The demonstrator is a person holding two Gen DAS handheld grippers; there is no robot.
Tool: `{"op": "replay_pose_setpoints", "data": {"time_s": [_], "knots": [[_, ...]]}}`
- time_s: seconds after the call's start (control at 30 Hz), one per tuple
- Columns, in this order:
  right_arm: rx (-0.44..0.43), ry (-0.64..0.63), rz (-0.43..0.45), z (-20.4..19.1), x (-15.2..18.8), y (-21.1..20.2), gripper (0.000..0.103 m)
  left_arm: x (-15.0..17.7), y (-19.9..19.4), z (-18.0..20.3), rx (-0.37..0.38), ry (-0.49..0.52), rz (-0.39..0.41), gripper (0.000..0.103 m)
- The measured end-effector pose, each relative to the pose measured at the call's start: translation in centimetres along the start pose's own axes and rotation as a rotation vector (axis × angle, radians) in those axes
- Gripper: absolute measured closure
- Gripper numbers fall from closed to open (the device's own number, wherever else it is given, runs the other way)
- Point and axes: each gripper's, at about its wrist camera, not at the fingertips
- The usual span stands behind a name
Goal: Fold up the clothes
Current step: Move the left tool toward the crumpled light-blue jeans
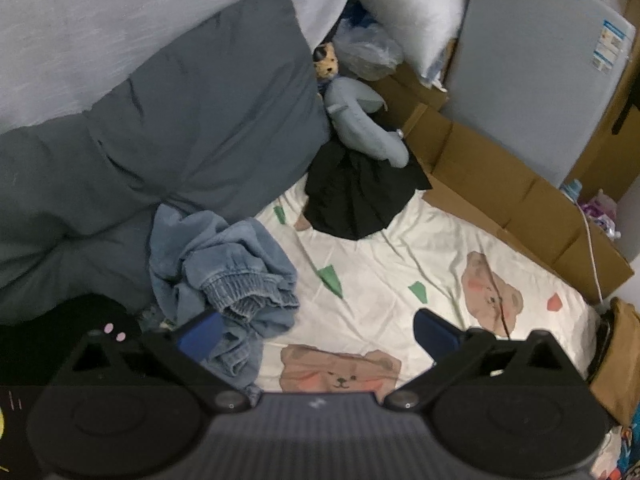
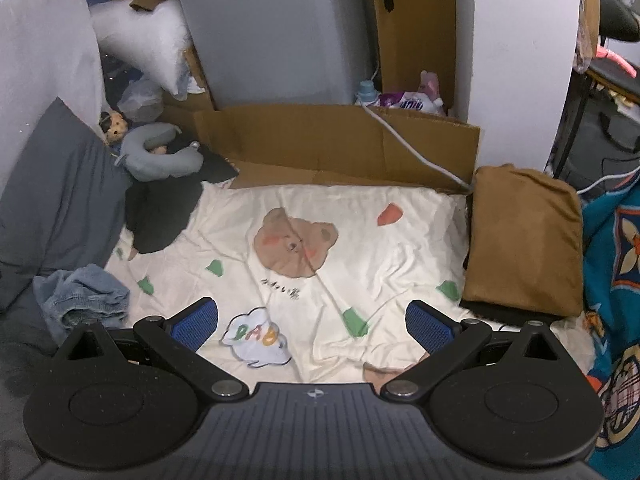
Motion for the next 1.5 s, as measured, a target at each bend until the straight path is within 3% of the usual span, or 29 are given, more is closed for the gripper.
{"op": "replay_pose_setpoints", "data": {"time_s": [0.17,0.3,0.43,0.6,0.87,1.03,1.5], "knots": [[-0.041,0.020,-0.026,-0.4,-0.3,1.4,0.000,-0.7,0.5,-2.2,-0.019,-0.032,0.010,0.001],[-0.037,0.033,-0.040,-0.5,0.0,2.7,0.000,-1.0,1.9,-3.3,-0.031,0.000,-0.024,0.001],[-0.049,0.048,-0.038,-0.5,0.5,3.9,0.000,-1.0,4.0,-5.0,-0.034,-0.016,-0.039,0.007],[-0.031,0.048,-0.050,-0.9,0.8,5.9,0.000,-0.6,7.5,-6.6,-0.073,-0.005,-0.055,0.012],[-0.006,0.002,-0.081,-2.6,1.2,9.4,0.000,1.2,14.8,-8.7,-0.154,0.073,-0.151,0.016],[-0.026,0.042,-0.124,-2.8,1.8,12.0,0.000,1.8,17.6,-10.1,-0.200,0.074,-0.149,0.016],[-0.086,-0.032,-0.139,-5.9,3.2,17.5,0.000,3.1,23.1,-11.4,-0.235,0.108,-0.093,0.023]]}}
Point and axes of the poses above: each gripper's, at about its wrist camera, not at the fingertips, and y roughly the way its jaws point, z to its right, x to its underside, and after that the axes turned 8 degrees about x, right-handed
